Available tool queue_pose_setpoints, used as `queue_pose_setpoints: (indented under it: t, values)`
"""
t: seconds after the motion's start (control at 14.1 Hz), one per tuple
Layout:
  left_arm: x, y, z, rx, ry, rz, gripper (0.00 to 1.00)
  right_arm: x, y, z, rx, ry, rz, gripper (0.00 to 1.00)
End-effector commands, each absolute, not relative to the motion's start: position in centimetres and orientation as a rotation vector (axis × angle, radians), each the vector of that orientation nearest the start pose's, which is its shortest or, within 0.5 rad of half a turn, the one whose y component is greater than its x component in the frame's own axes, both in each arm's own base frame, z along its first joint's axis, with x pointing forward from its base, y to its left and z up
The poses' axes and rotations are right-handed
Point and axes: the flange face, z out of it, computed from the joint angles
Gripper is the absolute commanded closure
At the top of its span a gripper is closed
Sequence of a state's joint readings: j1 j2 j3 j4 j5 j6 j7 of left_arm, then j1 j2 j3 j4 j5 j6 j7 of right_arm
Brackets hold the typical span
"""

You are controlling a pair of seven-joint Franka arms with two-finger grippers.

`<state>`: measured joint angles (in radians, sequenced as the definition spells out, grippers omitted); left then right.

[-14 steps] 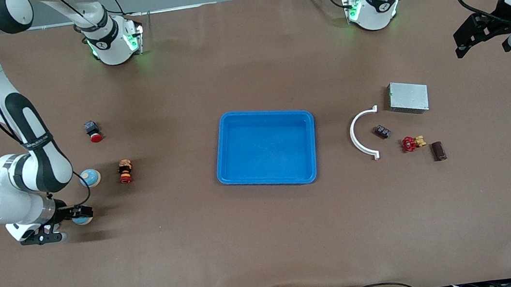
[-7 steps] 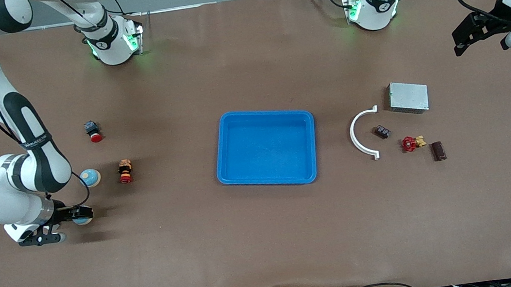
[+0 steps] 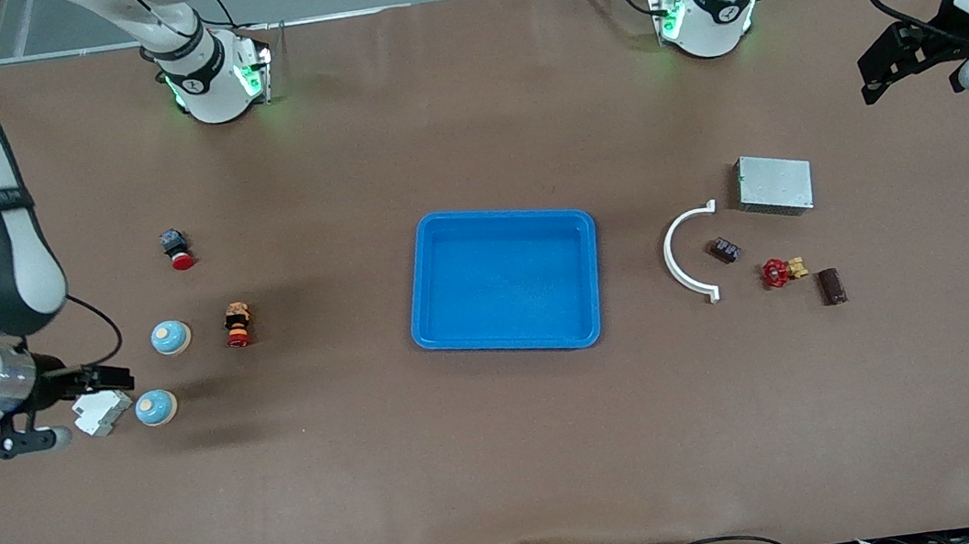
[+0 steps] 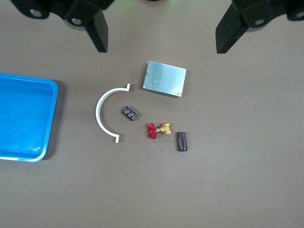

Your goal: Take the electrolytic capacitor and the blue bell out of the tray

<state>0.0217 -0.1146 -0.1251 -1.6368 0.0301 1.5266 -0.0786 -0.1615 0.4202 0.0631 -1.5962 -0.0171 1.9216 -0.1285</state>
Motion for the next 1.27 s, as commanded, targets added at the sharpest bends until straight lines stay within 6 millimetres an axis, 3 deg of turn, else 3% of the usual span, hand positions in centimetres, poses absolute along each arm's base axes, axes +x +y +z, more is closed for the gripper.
queue_pose_setpoints:
  t: [0.0,0.28,0.57,0.92,1.2]
  values:
    - [50.7,-5.0,65.8,-3.099,0.048,-0.009,0.0,64.2,-5.9,43.6,-3.116,0.006,0.179,0.0]
    - [50.6,-4.9,66.3,-3.102,0.034,-0.025,0.0,61.0,-3.2,51.1,-3.129,0.045,0.153,0.0]
    - [50.8,-4.9,66.0,-3.102,0.025,-0.016,0.0,58.2,-1.2,56.1,-3.132,0.063,0.132,0.0]
    - [50.6,-5.3,66.2,-3.1,0.051,-0.023,0.0,56.8,-0.1,58.5,-3.136,0.046,0.099,0.0]
    - [50.6,-5.3,66.1,-3.1,0.036,-0.018,0.0,56.3,0.6,59.2,-3.137,0.029,0.099,0.0]
